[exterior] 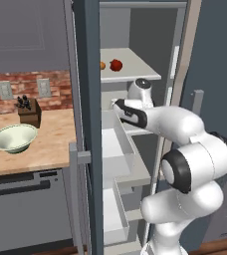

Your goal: Take the bell pepper, fish, and tangerine from the freezer and place them in the bowl on the counter.

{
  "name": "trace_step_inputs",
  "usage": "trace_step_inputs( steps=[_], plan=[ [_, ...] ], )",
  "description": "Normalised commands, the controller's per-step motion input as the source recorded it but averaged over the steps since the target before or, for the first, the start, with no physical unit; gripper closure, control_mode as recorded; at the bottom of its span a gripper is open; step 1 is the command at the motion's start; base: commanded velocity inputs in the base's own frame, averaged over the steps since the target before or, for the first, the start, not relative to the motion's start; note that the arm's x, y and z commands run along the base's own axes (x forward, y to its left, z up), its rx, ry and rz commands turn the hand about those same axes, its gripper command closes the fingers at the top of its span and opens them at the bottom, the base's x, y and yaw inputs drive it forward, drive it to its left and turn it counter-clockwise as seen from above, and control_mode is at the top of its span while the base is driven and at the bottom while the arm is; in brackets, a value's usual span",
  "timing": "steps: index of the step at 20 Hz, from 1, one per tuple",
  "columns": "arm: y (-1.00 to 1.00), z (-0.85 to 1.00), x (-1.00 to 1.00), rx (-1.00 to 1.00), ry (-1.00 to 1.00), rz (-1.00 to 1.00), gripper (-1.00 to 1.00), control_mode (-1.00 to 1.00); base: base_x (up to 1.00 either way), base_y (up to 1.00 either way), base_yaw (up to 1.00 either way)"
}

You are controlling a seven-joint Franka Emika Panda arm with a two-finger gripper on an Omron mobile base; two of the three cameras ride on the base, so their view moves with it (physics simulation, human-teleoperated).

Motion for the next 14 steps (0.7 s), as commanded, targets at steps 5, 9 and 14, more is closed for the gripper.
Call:
trace_step_inputs(
  steps=[5,9,14],
  plan=[
    [0.00,-0.23,0.32,0.00,0.00,-0.01,-1.00,-1.00,0.00,0.00,0.00],
    [0.00,-0.22,0.42,0.00,0.00,-0.02,-1.00,-1.00,0.00,0.00,0.00],
    [0.00,-0.15,0.48,0.00,0.00,-0.03,-1.00,-1.00,0.00,0.00,0.00]
  ],
)
